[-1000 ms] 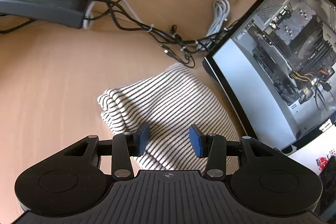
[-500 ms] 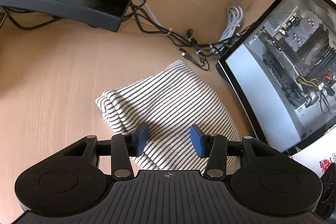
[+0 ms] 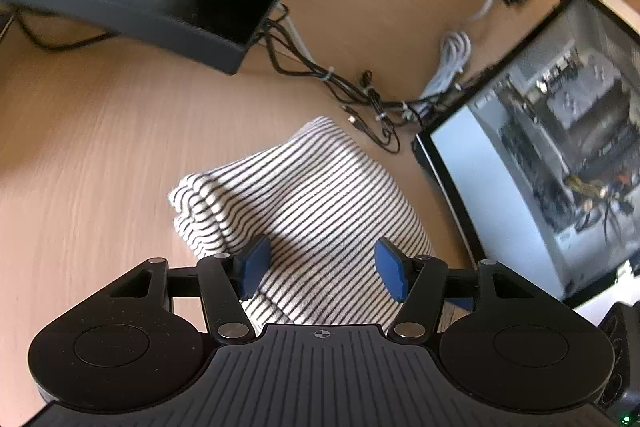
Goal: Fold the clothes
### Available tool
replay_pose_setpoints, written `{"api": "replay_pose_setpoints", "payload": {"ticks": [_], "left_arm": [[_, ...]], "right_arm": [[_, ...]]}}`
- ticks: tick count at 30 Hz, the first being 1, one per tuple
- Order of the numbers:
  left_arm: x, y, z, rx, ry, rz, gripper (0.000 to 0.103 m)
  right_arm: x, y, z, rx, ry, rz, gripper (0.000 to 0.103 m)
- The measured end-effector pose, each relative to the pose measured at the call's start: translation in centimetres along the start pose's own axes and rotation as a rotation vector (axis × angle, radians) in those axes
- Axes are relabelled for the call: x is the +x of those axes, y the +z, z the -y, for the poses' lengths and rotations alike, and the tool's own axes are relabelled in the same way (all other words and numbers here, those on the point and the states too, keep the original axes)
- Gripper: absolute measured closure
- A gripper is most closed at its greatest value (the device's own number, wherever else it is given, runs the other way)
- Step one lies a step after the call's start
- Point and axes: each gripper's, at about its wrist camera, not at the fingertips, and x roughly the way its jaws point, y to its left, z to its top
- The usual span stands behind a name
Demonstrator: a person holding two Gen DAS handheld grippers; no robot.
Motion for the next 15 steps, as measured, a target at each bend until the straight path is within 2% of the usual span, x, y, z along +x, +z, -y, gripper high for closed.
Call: {"api": "replay_pose_setpoints", "payload": {"ticks": [2,4,5,7,10,12,13,14,15], "left_arm": [[-0.1,-0.1,0.0,0.0,-0.002,0.004,0.04],[-0.3,-0.1,-0.1,0.021,0.007,0.009,0.047],[-0.5,-0.2,-0.3,0.009,0.014,0.013,0.051],[-0.8,-0.3,-0.7,-0.043,0.012,0.021,0.051],[-0.9,-0.1,-0.1,-0.012,0.03,0.03,0.051],[-1.0,-0.4,0.3,0.021,0.048,0.038,0.051],[-1.1,-0.6,0.5,0.042,0.05,0.042,0.051],[-1.1,-0.9,0.6,0.062,0.053,0.047,0.051],[-1.1,-1.1,0.7,0.084,0.053,0.054,0.052]], "right_arm": [[-0.3,-0.7,-0.2,0.013,-0.009,0.025,0.0],[-0.4,-1.3,-0.8,0.005,-0.034,0.051,0.0],[-0.6,-1.2,-1.0,0.003,-0.032,0.041,0.0],[-1.1,-1.0,-1.0,-0.012,-0.004,0.007,0.0],[-2.3,-0.9,-0.3,-0.052,0.045,-0.034,0.0],[-3.7,-0.8,0.9,0.004,0.057,-0.025,0.001],[-4.5,-0.6,1.5,0.035,0.068,-0.012,0.01],[-5.2,-0.4,2.2,0.066,0.081,0.004,0.025],[-5.6,-0.1,2.6,0.077,0.074,0.015,0.033]]}}
